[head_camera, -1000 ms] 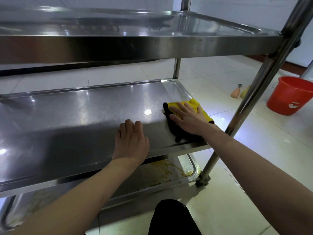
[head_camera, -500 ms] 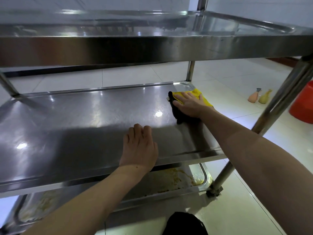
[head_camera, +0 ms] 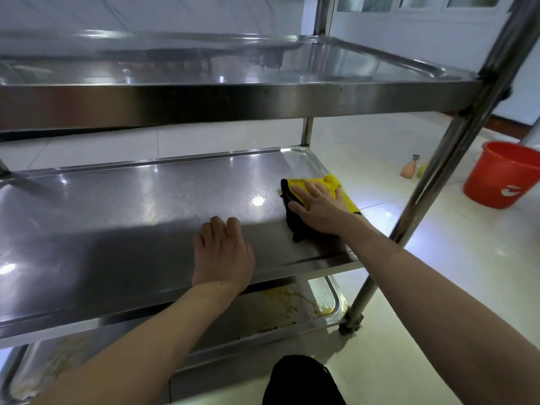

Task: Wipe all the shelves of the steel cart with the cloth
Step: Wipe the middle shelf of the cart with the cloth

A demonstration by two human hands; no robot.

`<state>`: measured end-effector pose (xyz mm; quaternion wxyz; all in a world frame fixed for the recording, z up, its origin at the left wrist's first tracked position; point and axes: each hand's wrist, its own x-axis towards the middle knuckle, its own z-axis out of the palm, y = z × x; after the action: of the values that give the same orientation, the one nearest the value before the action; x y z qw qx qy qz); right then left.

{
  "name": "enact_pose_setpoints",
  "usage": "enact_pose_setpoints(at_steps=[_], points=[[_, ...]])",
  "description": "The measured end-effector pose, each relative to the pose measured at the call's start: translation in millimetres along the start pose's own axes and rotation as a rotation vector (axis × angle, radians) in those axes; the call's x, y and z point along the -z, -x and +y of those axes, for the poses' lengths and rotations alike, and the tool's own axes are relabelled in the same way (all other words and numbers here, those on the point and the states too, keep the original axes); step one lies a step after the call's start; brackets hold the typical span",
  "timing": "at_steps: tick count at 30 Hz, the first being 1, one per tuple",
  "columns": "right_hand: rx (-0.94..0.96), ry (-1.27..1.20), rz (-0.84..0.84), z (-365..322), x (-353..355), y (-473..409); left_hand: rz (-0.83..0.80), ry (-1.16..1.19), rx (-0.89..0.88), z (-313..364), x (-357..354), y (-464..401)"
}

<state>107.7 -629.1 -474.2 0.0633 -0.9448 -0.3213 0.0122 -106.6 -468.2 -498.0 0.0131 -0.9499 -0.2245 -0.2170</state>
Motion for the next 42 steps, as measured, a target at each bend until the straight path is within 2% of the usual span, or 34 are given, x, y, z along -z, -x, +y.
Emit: enact_pose_setpoints(at_steps=[6,12,17,24,31,38,42], points=[[-0.009,-0.03,-0.07,-5.2,-6.4,64.7,-0.049,0.019,0.047,2.4,8.2,1.5],[-0.012,-0.035,-0.097,-8.0,-6.2,71.8,-0.071,0.022,0.029,3.3,8.3,3.1],[0.005,-0.045,-0.061,-3.4,-4.7,55.1,-0.027,0.016,-0.004,3.1,2.1,3.3],[0.001,0.032,-0.061,0.9,2.8,-12.1,0.025,0.018,0.002,0.5,-2.8,1.8],[0.013,0.006,-0.037,-1.1,4.7,-64.4,0.063,-0.004,-0.012,-1.4,-7.2,2.6],[0.025,0.026,-0.041,1.2,0.2,-65.7,0.113,-0.016,0.039,-1.5,-8.7,0.6],[0.034,0.056,-0.054,3.4,-1.6,-46.0,0.083,-0.023,0.065,-1.7,-5.6,0.1]])
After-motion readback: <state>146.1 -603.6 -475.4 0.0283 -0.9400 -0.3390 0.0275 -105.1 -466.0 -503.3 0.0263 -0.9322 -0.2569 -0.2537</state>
